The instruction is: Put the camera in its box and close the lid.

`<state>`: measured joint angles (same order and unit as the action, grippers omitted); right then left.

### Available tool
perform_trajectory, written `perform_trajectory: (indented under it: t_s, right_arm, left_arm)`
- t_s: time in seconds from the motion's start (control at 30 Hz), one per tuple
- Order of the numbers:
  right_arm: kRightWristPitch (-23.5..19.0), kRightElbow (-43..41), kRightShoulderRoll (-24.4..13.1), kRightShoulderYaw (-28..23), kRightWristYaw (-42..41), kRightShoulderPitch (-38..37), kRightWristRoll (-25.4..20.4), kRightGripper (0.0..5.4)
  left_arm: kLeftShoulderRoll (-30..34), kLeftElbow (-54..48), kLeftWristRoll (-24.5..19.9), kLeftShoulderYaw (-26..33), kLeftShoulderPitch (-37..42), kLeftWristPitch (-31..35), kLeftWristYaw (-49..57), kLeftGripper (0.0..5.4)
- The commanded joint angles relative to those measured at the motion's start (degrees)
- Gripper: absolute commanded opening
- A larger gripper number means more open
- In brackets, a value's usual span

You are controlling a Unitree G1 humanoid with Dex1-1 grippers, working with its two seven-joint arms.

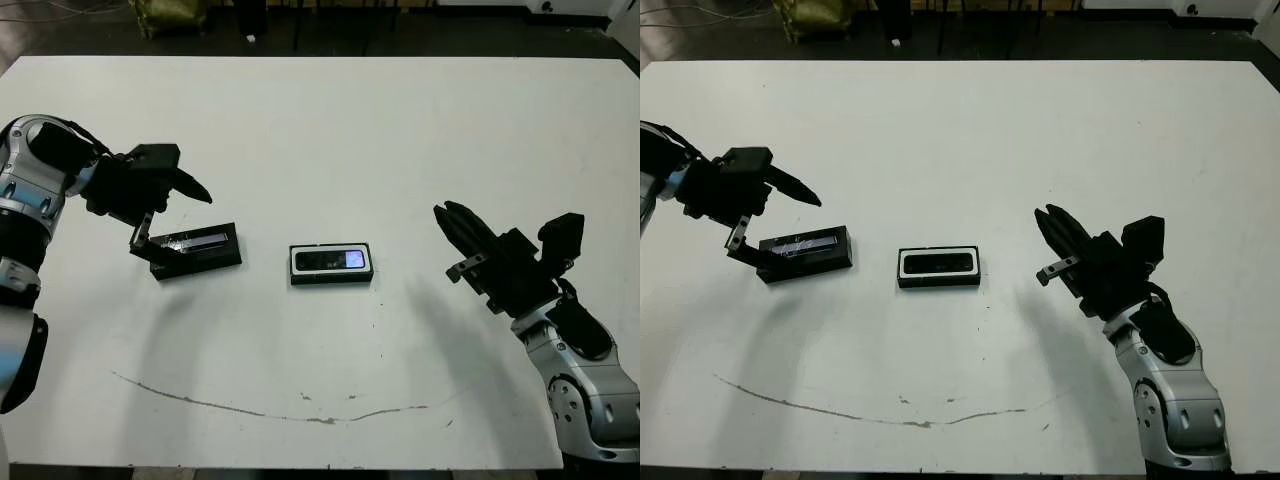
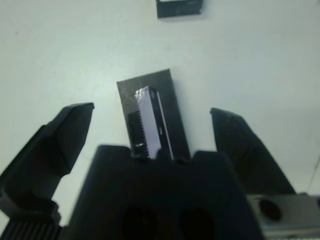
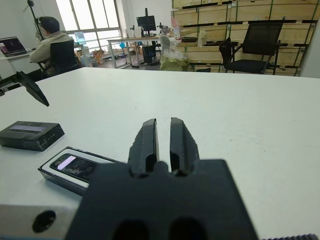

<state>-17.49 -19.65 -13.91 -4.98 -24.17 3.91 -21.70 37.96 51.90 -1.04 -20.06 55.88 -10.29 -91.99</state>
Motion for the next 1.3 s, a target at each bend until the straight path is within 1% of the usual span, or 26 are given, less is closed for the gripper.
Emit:
perform_trajectory:
  t_s: [0.03,0.1,0.23,0.33,0.43,0.6,0.67,0.8,0.9,1.0,1.1,1.2,1.3]
  right_arm:
    - [0.0,1.5,-0.7,0.2,-0.3,-1.2,0.4,0.00]
    - [-0.6,1.0,-0.8,0.4,0.2,-1.3,0.8,0.00]
    - [-1.0,0.3,-1.1,0.8,0.7,-1.6,1.9,0.00]
    - [-0.8,0.5,-0.8,0.9,0.6,-1.8,1.7,0.00]
    - [-1.8,-0.2,-0.8,0.8,1.3,-2.0,1.7,0.00]
    - [-1.1,0.1,-0.8,0.8,1.1,-2.1,1.6,0.00]
    - [-0.8,0.2,-0.7,0.8,1.1,-2.1,1.7,0.00]
    - [-1.4,-0.3,-0.8,1.0,1.6,-2.3,2.2,0.00]
    - [-0.8,0.2,-0.6,0.9,1.1,-2.4,1.8,0.00]
    - [-1.2,0.0,-0.6,1.0,1.1,-2.5,1.8,0.00]
    - [-1.5,0.1,-0.6,1.1,0.9,-2.5,1.5,0.00]
    - [-0.6,1.0,-0.5,1.1,0.2,-2.3,1.4,0.00]
    - [-1.0,0.9,-0.3,1.0,0.1,-2.4,0.9,0.00]
  left_arm:
    - [0.7,0.3,-0.4,-0.8,-1.2,-1.9,-0.5,5.39]
    - [0.6,0.6,0.5,-0.1,-1.3,-2.7,-0.5,5.39]
    - [-0.4,4.1,1.9,1.1,-0.4,-1.9,0.8,5.39]
    - [-1.1,6.5,2.8,1.7,0.1,-2.0,1.5,5.39]
    - [-1.4,7.8,3.9,1.9,0.4,-2.0,1.3,5.39]
    - [-1.6,7.8,6.0,1.6,0.2,-5.1,2.0,5.39]
    - [-1.8,8.2,6.7,1.6,0.2,-4.2,2.4,5.39]
    - [-2.2,8.6,7.3,1.8,0.1,-4.4,2.7,5.39]
    - [-2.6,9.5,7.6,2.0,0.3,-2.4,3.0,5.39]
    - [-2.6,9.5,8.1,2.0,-0.2,-5.0,4.0,5.39]
    - [-2.9,10.0,8.9,1.8,-0.3,-4.4,4.7,5.39]
    - [-3.0,10.9,9.7,1.7,-0.3,-4.4,5.6,5.39]
    - [-3.5,12.3,9.9,2.1,-0.1,-4.0,5.7,5.39]
